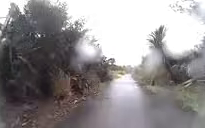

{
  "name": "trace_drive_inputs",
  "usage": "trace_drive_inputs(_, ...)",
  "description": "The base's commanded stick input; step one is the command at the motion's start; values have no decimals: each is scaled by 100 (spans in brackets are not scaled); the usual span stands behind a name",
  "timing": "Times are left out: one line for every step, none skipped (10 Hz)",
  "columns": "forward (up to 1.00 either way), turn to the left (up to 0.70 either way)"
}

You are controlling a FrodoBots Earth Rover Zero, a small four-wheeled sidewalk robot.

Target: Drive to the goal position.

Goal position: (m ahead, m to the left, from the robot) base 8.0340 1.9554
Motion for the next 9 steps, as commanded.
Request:
trace_drive_inputs(85,-34)
trace_drive_inputs(85,-17)
trace_drive_inputs(85,0)
trace_drive_inputs(85,0)
trace_drive_inputs(85,0)
trace_drive_inputs(85,0)
trace_drive_inputs(85,0)
trace_drive_inputs(85,0)
trace_drive_inputs(85,0)
